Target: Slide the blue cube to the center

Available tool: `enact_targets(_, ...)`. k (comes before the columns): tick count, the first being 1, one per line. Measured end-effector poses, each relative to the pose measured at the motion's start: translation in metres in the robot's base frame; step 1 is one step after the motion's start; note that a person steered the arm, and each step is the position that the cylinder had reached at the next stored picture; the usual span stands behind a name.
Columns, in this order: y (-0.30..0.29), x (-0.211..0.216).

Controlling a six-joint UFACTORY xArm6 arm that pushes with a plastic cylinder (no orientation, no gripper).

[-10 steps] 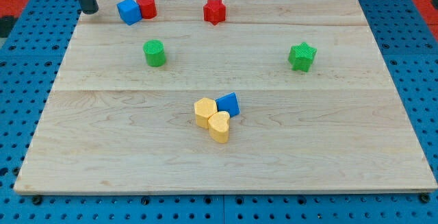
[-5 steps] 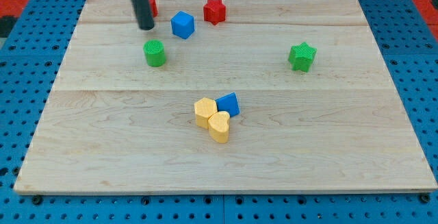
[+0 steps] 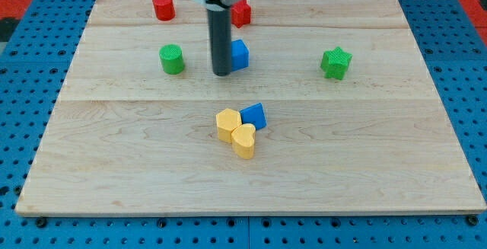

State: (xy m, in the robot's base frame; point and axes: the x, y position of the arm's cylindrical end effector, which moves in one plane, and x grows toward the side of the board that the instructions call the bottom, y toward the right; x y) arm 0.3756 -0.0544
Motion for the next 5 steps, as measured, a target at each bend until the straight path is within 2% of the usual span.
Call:
enact_targets(1,-0.035,-0.026)
enact_targets(2,-0.015,-0.064)
enact_targets(3,0.022,-0.019)
enact_targets(4,0.058,0.048)
enact_targets(5,0.054,0.005)
